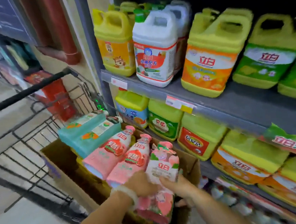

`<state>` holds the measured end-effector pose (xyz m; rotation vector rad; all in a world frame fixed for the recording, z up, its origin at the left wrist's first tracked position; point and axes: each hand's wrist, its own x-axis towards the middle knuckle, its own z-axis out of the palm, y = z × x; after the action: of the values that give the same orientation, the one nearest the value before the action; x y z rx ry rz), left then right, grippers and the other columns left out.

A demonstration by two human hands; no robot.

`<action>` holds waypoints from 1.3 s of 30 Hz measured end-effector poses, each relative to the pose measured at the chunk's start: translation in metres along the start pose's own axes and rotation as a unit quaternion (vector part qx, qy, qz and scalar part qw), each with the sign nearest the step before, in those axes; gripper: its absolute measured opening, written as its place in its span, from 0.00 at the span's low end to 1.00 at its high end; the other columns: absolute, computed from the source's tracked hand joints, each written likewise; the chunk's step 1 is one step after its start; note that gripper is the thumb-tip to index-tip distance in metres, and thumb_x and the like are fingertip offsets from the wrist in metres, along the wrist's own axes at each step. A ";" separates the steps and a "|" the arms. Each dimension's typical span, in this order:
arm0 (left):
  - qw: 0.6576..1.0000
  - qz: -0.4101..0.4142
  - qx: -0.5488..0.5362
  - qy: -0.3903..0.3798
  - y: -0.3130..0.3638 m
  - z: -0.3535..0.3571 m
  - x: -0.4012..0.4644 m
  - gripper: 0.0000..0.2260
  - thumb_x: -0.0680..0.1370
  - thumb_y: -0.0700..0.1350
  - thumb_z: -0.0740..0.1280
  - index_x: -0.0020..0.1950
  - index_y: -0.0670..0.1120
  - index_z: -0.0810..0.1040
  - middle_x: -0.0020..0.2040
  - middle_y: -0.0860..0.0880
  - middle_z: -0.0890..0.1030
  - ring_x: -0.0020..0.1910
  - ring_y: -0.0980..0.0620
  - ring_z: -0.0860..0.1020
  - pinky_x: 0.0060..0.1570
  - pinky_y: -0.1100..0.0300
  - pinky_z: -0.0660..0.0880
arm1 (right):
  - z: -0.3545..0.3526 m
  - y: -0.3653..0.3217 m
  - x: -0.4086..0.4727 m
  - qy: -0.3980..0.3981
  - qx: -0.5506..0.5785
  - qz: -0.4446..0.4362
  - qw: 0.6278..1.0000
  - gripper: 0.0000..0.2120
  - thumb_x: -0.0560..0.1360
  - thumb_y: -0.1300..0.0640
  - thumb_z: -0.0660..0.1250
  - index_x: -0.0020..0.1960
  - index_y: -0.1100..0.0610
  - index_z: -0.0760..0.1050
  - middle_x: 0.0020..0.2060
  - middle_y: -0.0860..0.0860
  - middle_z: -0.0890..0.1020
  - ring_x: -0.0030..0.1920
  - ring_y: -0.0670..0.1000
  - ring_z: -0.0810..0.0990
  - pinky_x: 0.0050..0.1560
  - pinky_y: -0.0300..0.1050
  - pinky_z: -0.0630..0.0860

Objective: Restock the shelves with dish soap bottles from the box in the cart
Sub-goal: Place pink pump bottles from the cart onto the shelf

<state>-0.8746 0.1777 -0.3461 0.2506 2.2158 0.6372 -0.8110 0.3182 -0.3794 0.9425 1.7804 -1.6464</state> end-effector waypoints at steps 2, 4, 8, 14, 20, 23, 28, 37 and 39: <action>0.999 0.003 -0.033 -0.027 -0.007 0.000 0.017 0.23 0.65 0.50 0.77 0.57 0.43 0.79 0.53 0.47 0.83 0.52 0.49 0.82 0.54 0.52 0.79 | 0.004 -0.001 0.005 0.006 0.045 0.022 0.999 0.20 0.71 0.45 0.71 0.60 0.50 0.74 0.53 0.48 0.81 0.54 0.53 0.79 0.51 0.53 0.74; 0.999 -0.005 -0.027 -0.042 -0.012 0.003 0.031 0.22 0.62 0.46 0.78 0.53 0.43 0.80 0.50 0.48 0.84 0.48 0.50 0.83 0.50 0.52 0.81 | 0.005 -0.002 0.006 0.011 0.067 0.034 0.997 0.12 0.71 0.50 0.72 0.53 0.52 0.77 0.43 0.49 0.83 0.43 0.50 0.80 0.42 0.47 0.75; 0.997 0.012 -0.053 -0.057 -0.033 0.022 0.065 0.41 0.43 0.54 0.77 0.56 0.46 0.77 0.50 0.50 0.82 0.49 0.51 0.82 0.47 0.53 0.82 | 0.005 0.009 0.010 0.035 0.144 0.013 0.989 0.05 0.71 0.58 0.73 0.46 0.54 0.80 0.37 0.50 0.84 0.35 0.47 0.82 0.34 0.39 0.74; 0.987 0.027 -0.145 -0.064 -0.013 0.017 0.043 0.44 0.52 0.44 0.78 0.66 0.43 0.67 0.49 0.50 0.82 0.50 0.52 0.81 0.46 0.53 0.81 | 0.011 0.028 -0.003 0.095 0.245 0.003 0.965 0.20 0.62 0.59 0.80 0.51 0.59 0.80 0.45 0.56 0.85 0.46 0.56 0.84 0.44 0.50 0.80; 0.979 0.082 -0.185 -0.035 0.048 0.017 -0.003 0.37 0.61 0.34 0.79 0.66 0.43 0.64 0.56 0.45 0.79 0.53 0.47 0.79 0.48 0.53 0.79 | -0.022 0.040 -0.049 0.152 0.315 -0.103 0.931 0.19 0.66 0.66 0.76 0.55 0.60 0.78 0.46 0.55 0.85 0.42 0.53 0.84 0.36 0.43 0.79; 0.971 0.151 -0.177 -0.048 0.086 0.024 -0.027 0.36 0.55 0.36 0.81 0.62 0.41 0.73 0.55 0.44 0.82 0.52 0.46 0.81 0.53 0.47 0.79 | -0.052 0.044 -0.092 0.189 0.322 -0.186 0.909 0.24 0.62 0.64 0.78 0.56 0.59 0.77 0.49 0.56 0.85 0.45 0.56 0.85 0.38 0.45 0.80; 0.950 0.270 -0.137 -0.070 0.166 0.077 -0.097 0.36 0.48 0.40 0.82 0.54 0.42 0.78 0.51 0.44 0.84 0.51 0.46 0.82 0.55 0.44 0.78 | -0.117 0.086 -0.190 0.276 0.307 -0.267 0.871 0.23 0.63 0.68 0.77 0.55 0.57 0.75 0.49 0.54 0.84 0.47 0.53 0.84 0.48 0.49 0.81; 0.921 0.357 -0.108 -0.112 0.265 0.268 -0.202 0.39 0.55 0.32 0.81 0.60 0.44 0.66 0.50 0.47 0.81 0.50 0.47 0.80 0.51 0.49 0.79 | -0.218 0.243 -0.347 0.403 0.291 -0.310 0.810 0.26 0.63 0.71 0.76 0.55 0.55 0.70 0.44 0.47 0.82 0.40 0.40 0.83 0.38 0.35 0.80; 0.911 0.376 -0.100 -0.138 0.287 0.317 -0.222 0.40 0.54 0.32 0.81 0.60 0.45 0.66 0.51 0.46 0.81 0.50 0.47 0.80 0.52 0.48 0.79 | -0.237 0.286 -0.379 0.435 0.292 -0.307 0.795 0.27 0.64 0.72 0.75 0.56 0.55 0.69 0.43 0.46 0.81 0.35 0.35 0.81 0.34 0.31 0.77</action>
<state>-0.4982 0.4540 -0.2279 1.0484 1.7202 1.1475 -0.3365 0.5053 -0.2345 1.7441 2.3748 -2.5337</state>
